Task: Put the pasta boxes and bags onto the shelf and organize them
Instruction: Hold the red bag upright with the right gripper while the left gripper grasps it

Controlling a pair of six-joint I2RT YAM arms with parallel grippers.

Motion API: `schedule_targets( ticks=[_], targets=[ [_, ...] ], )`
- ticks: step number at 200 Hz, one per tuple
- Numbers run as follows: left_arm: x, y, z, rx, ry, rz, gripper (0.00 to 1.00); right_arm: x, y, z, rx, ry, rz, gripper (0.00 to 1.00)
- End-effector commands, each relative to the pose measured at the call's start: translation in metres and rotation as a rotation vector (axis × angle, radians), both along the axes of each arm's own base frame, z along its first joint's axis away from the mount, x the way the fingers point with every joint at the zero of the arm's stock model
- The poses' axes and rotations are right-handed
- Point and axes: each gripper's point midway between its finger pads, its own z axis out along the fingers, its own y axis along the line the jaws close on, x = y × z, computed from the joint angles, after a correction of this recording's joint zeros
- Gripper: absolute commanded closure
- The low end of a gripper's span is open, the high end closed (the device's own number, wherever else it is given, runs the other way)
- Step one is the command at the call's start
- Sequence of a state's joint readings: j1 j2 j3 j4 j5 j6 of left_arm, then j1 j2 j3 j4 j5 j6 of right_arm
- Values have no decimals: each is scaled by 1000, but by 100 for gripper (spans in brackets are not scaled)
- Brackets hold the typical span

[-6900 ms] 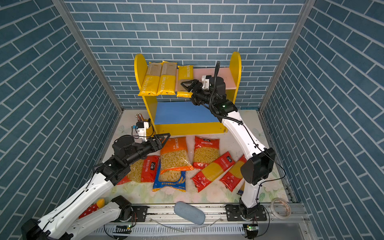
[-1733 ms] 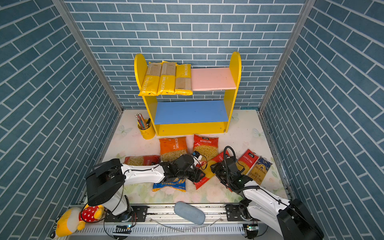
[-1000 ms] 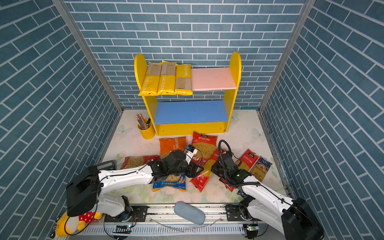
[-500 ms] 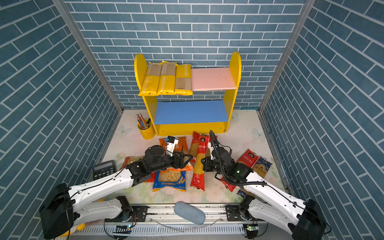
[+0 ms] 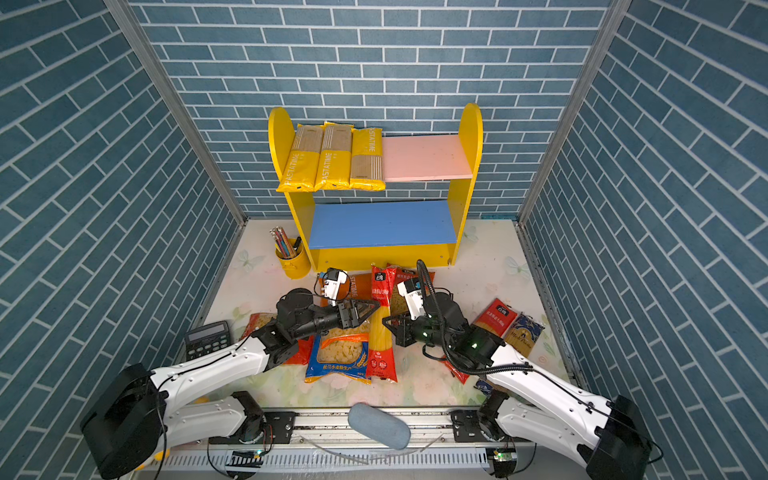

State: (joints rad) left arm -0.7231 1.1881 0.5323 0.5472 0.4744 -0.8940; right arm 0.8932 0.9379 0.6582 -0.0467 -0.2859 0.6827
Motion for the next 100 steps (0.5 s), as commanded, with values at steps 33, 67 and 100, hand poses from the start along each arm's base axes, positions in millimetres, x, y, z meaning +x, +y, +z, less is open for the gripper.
schedule_targets(
  ticks=[33, 67, 100],
  targets=[
    [-4, -11, 7, -123, 13, -61, 9, -10, 27, 108, 367, -147, 126, 100],
    [-7, -13, 17, -150, -10, -88, 11, -11, 33, 106, 379, -123, 147, 100],
    [-12, -17, 28, -177, -39, -132, 19, -14, 34, 108, 401, -116, 168, 100]
  ],
)
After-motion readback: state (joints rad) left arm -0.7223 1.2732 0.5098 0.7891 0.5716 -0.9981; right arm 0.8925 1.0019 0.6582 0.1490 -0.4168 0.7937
